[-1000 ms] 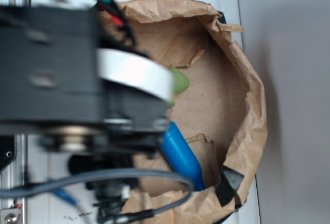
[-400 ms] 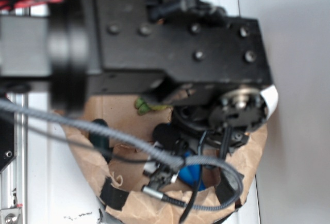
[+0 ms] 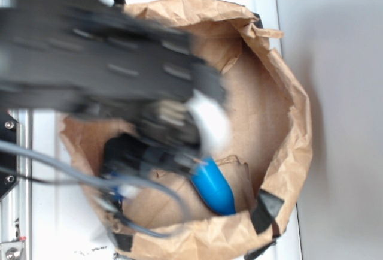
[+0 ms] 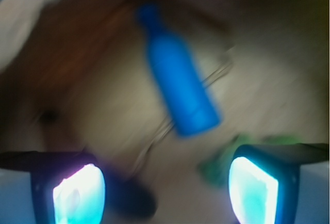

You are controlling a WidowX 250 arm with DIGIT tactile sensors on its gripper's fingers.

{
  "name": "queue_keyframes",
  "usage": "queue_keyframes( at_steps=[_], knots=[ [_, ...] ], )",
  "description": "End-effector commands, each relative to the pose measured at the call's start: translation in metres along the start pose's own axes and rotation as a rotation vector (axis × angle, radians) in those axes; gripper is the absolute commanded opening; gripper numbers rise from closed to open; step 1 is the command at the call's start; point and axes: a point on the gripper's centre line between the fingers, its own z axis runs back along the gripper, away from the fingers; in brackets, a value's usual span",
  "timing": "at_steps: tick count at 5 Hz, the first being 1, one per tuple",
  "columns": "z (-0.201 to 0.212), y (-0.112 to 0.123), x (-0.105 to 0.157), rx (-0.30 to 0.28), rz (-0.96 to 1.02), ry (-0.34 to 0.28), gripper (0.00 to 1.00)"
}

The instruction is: Grab the blue bottle.

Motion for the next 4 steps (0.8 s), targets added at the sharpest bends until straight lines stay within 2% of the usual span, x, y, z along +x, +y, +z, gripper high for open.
queue_keyframes(
  at_steps=[1, 2, 3, 4],
  knots=[
    [0.009, -0.005, 0.002, 0.022, -0.016, -0.029, 1.00],
    [0.009, -0.005, 0.002, 0.022, -0.016, -0.029, 1.00],
    [-0.019, 0.004, 0.012, 0.053, -0.016, -0.006, 1.00],
    [-0.034, 0.024, 0.032, 0.047, 0.008, 0.024, 1.00]
  ],
)
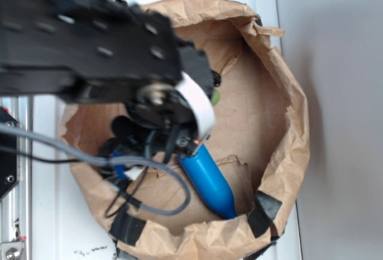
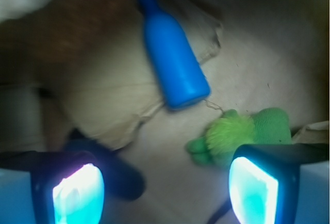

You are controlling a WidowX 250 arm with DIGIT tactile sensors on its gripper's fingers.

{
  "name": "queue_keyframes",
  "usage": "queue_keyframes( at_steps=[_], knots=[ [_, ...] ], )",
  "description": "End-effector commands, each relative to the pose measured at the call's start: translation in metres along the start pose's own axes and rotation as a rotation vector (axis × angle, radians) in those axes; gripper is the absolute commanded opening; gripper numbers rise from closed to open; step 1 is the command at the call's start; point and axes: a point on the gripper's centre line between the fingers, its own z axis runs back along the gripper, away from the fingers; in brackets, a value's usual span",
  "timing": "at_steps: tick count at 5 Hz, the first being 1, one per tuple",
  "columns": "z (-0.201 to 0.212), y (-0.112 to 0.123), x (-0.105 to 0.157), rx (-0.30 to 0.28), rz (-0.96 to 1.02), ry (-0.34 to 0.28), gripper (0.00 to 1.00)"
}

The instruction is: Grab the blue bottle.

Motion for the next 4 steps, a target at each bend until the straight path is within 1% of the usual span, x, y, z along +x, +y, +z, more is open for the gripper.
queue_keyframes(
  at_steps=[1, 2, 3, 4],
  knots=[
    [-0.041, 0.037, 0.069, 0.012, 0.001, 0.054, 1.00],
    [-0.053, 0.034, 0.080, 0.036, -0.035, 0.049, 1.00],
    [-0.060, 0.022, 0.071, 0.049, -0.077, 0.042, 1.00],
    [-0.048, 0.013, 0.053, 0.053, -0.101, 0.016, 1.00]
  ],
)
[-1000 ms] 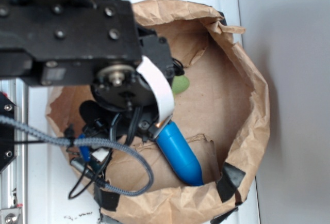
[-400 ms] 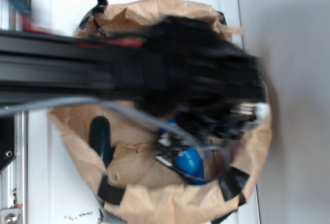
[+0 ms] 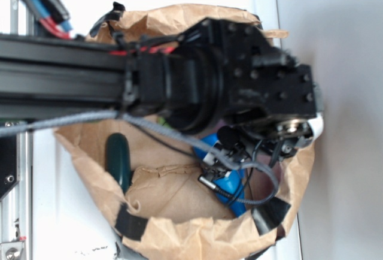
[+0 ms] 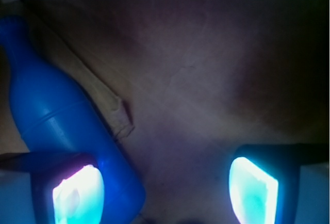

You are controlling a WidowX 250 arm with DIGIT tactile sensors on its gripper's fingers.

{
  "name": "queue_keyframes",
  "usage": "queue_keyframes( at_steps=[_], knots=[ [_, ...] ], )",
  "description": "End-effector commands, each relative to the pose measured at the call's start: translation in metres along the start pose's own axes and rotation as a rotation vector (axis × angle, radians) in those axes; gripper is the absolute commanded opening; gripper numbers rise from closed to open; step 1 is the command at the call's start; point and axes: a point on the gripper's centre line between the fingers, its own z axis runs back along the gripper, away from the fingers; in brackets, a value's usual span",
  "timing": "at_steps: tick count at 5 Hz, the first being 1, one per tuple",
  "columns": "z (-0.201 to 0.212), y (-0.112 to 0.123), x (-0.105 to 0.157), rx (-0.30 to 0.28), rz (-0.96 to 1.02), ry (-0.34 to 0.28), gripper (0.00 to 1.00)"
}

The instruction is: Grab the blue bottle.

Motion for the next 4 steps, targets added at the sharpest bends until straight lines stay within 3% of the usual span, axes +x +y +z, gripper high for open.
queue_keyframes(
  at_steps=[1, 4],
  knots=[
    [0.0302, -0.0344, -0.0325, -0.039, -0.108, -0.073, 1.00],
    [0.0363, -0.0396, -0.0357, -0.062, -0.082, -0.055, 1.00]
  ],
)
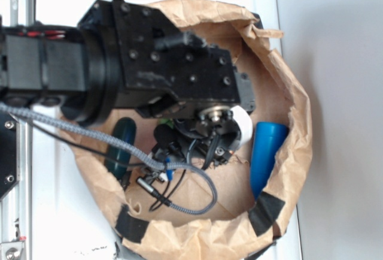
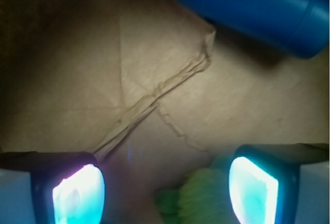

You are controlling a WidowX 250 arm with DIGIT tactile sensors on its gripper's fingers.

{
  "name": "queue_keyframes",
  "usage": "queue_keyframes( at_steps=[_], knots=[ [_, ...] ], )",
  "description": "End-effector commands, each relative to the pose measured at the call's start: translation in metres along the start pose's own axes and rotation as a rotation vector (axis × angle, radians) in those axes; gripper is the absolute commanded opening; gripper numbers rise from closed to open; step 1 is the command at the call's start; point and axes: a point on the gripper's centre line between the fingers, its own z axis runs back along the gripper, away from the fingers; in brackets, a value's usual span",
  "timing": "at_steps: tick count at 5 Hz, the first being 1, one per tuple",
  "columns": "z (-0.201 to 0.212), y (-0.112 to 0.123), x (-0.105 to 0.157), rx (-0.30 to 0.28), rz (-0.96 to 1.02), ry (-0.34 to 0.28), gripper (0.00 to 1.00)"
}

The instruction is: Grab the blue bottle.

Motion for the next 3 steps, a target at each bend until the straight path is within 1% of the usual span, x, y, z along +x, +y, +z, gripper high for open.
queue_keyframes(
  at_steps=[1, 2, 3],
  knots=[
    [0.021, -0.005, 0.014, 0.024, 0.021, -0.041, 1.00],
    [0.023, 0.004, 0.023, 0.016, 0.093, -0.046, 1.00],
    [0.026, 0.008, 0.027, 0.012, 0.124, -0.054, 1.00]
  ],
)
